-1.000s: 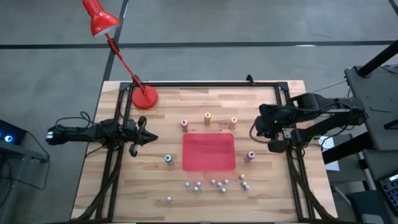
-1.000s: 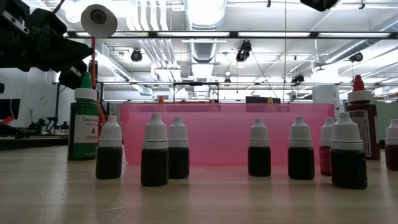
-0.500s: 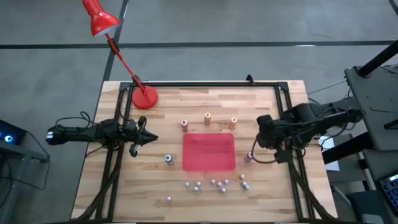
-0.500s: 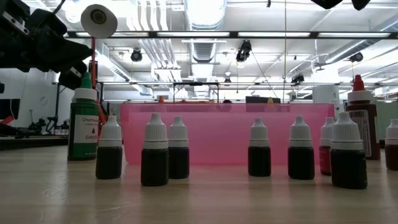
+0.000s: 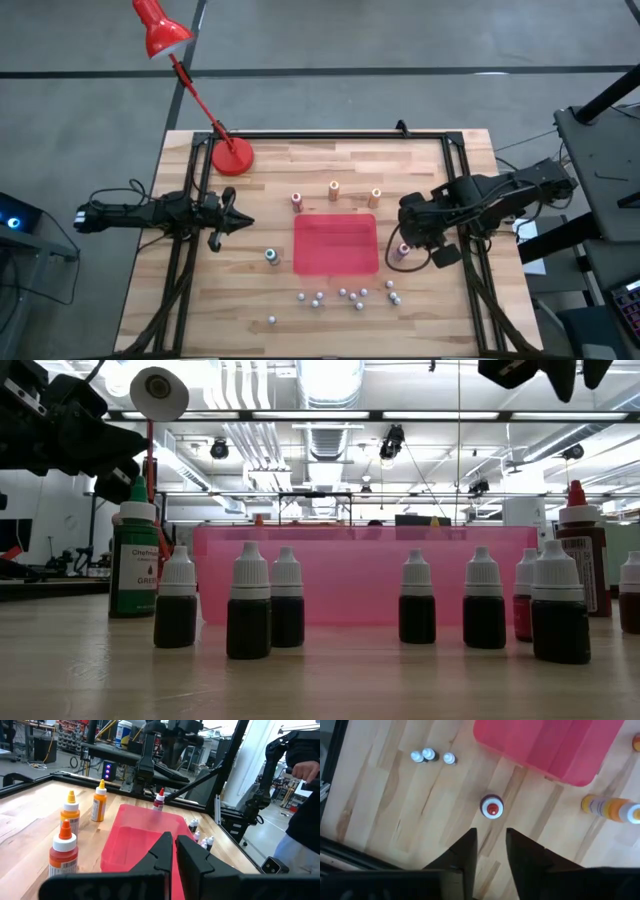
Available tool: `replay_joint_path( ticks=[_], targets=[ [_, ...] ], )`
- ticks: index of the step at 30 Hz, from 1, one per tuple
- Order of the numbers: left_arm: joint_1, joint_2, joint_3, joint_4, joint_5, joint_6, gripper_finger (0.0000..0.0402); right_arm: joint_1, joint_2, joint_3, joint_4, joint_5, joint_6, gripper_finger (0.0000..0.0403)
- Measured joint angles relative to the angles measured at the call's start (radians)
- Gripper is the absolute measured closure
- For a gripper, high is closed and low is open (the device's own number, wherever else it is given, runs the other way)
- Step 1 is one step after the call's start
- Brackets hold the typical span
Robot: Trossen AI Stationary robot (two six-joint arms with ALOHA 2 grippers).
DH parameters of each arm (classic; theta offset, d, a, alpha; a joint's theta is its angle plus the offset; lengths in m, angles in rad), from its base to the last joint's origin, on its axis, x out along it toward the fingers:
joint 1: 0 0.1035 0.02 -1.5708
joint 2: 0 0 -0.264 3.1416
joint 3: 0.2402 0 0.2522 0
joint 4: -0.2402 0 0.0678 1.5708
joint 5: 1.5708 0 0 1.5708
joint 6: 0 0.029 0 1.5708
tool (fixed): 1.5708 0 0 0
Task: Pick & Place food coloring
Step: Put the large red food coloring bottle into the container
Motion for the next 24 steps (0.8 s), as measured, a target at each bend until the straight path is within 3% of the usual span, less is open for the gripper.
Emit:
replay_joint_path(
  ticks=[13, 24],
  targets=[
    [0.000, 0.000, 0.000, -0.001, 0.000, 0.000, 0.0402, -0.004, 0.007, -0.030, 0.045, 0.006, 0.116, 0.0189],
    [0.000, 0.000, 0.000, 0.000, 0.000, 0.000, 0.0402, -0.054, 0.006, -0.075, 0.090, 0.006, 0.159, 0.0147]
  ],
)
